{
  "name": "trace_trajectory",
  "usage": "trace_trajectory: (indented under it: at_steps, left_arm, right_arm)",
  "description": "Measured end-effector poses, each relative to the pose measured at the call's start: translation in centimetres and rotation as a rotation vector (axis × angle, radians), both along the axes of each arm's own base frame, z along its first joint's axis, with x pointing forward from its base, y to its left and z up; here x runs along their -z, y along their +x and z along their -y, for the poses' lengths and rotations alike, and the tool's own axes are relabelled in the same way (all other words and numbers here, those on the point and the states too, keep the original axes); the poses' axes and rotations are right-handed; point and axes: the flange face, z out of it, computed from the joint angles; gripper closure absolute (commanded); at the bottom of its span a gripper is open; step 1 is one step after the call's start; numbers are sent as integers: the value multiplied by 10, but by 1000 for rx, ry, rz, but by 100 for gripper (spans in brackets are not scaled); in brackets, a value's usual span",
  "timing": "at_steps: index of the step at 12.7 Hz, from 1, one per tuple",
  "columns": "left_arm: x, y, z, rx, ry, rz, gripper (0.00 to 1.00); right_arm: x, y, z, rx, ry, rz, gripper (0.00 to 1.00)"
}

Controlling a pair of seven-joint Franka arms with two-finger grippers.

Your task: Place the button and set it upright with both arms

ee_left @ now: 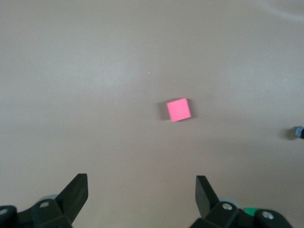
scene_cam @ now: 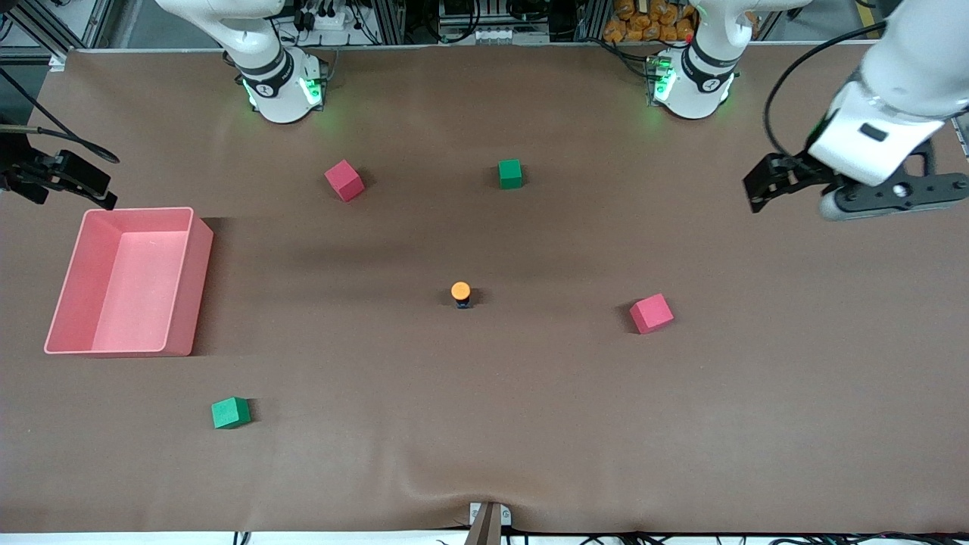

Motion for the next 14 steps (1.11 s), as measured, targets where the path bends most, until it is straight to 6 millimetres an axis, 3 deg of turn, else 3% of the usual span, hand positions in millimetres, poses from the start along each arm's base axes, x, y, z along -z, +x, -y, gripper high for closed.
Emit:
trace_trajectory:
  at_steps: [4, 7, 14]
  left_arm:
    - [-2, -16, -53, 21, -52, -15, 0]
    - [-4, -27, -58, 30, -44, -12, 0]
    - [-11, -27, -60, 26, -46, 6, 0]
  right_arm:
    - [0, 0, 0, 0, 0, 0, 0]
    - [0, 0, 0, 0, 0, 0, 0]
    - [0, 0, 0, 0, 0, 0, 0]
